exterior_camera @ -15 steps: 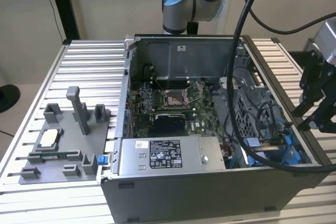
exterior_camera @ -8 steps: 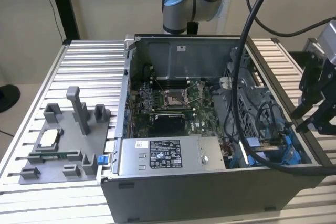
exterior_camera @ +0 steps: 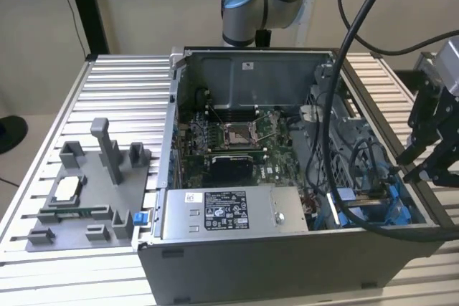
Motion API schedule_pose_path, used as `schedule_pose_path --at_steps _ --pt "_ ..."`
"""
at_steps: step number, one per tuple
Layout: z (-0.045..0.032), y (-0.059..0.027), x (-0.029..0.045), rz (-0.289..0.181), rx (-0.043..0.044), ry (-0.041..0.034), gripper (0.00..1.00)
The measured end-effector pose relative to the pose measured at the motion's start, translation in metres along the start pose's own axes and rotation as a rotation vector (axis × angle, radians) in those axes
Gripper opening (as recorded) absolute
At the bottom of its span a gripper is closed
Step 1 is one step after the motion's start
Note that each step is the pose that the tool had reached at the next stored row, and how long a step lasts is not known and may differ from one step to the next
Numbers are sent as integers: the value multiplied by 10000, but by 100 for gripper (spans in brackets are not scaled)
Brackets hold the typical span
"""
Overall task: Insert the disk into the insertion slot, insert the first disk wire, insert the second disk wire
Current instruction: 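Insert the second disk wire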
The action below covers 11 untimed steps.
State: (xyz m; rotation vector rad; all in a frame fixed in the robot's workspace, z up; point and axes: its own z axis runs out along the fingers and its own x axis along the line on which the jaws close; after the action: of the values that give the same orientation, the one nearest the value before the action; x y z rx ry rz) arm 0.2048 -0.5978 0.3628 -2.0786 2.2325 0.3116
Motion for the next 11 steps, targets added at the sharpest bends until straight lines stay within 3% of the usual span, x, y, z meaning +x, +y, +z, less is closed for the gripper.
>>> schedule_pose_path --at_steps 4,6,10,11 --pt "43 1 -70 29 -33 0 100" --pt "61 1 -94 53 -117 4 100" --pt "70 -7 -92 143 -553 36 100" --pt "70 -12 -89 156 -619 41 100"
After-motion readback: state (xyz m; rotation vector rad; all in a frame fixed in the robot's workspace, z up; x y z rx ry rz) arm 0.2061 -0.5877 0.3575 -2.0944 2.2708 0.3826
